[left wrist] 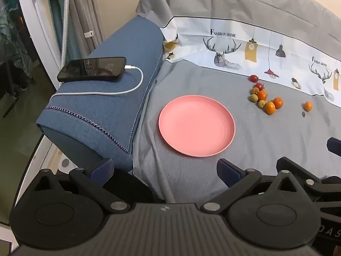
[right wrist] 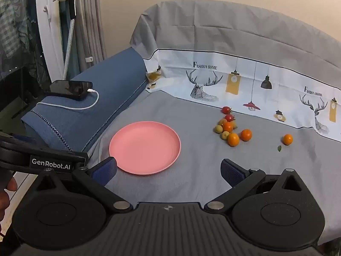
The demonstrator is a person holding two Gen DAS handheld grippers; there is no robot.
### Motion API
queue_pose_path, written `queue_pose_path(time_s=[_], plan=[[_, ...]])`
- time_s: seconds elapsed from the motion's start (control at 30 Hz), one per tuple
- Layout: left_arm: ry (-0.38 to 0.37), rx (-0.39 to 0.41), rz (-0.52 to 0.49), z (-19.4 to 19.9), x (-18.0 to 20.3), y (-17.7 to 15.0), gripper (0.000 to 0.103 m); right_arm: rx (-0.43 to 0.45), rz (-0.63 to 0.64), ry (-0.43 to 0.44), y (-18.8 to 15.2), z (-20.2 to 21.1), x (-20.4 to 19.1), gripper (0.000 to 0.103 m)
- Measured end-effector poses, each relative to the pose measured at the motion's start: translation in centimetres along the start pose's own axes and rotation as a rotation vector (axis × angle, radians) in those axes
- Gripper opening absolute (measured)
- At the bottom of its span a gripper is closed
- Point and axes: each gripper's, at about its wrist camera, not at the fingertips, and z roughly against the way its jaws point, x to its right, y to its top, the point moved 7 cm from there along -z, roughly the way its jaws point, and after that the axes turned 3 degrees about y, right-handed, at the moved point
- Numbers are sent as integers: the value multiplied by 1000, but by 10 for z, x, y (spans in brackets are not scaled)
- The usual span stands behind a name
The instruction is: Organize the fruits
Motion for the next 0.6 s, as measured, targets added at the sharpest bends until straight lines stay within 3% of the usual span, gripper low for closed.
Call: queue_pose_path(time_s=[0.6], plan=[[5, -16, -1, -4, 1, -4, 103, -13, -2, -3, 0, -5, 1, 103]])
